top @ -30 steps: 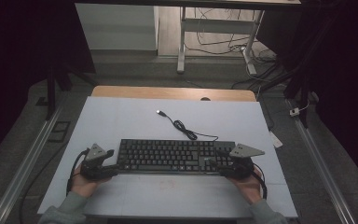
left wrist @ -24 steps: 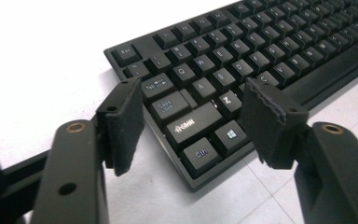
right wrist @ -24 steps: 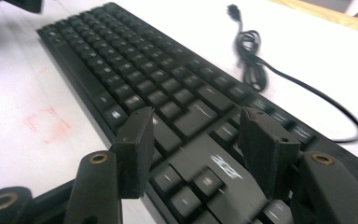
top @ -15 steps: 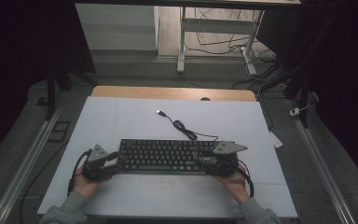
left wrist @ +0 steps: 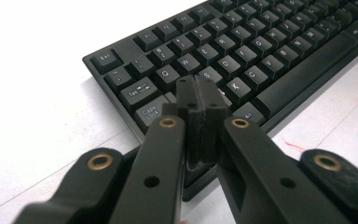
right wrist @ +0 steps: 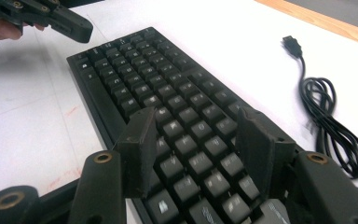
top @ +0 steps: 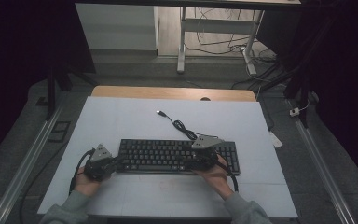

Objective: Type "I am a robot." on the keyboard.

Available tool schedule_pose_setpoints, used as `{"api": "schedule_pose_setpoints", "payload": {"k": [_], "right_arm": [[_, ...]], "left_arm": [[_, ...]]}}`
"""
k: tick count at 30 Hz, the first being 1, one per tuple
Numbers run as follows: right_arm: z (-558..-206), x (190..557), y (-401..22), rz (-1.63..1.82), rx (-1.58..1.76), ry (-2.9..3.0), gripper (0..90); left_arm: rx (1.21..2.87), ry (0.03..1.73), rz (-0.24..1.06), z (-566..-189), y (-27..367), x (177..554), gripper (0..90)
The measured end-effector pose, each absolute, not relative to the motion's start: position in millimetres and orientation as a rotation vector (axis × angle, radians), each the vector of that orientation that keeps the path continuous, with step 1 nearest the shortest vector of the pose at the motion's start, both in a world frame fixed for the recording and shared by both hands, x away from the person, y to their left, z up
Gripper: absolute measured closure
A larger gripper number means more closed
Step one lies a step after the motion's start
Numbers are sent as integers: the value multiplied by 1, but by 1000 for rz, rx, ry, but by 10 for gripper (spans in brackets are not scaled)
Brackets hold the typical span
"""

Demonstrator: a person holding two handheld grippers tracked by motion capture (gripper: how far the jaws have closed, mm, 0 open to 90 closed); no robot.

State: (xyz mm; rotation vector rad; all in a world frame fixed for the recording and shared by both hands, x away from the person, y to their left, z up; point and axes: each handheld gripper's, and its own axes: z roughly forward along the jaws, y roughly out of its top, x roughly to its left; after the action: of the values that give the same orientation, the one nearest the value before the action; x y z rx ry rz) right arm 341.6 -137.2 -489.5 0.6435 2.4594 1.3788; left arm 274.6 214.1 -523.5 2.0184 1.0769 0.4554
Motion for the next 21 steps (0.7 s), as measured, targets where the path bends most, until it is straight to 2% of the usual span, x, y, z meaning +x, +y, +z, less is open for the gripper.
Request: {"api": "schedule_pose_setpoints", "payload": {"k": [10, 12, 18, 21], "right_arm": [[-489, 351, -115, 1361, 662, 2464, 494], [-489, 352, -112, 1360, 661, 2467, 563], [-491, 356, -106, 1347, 640, 2493, 867], [-492, 359, -103, 1344, 637, 2504, 895]], "left_arm": [[2062, 1089, 462, -528, 209, 280, 888], [2061, 1092, 462, -529, 209, 280, 888], [2063, 1098, 458, -530, 210, 281, 887], [2067, 1098, 454, -530, 210, 282, 887]]}}
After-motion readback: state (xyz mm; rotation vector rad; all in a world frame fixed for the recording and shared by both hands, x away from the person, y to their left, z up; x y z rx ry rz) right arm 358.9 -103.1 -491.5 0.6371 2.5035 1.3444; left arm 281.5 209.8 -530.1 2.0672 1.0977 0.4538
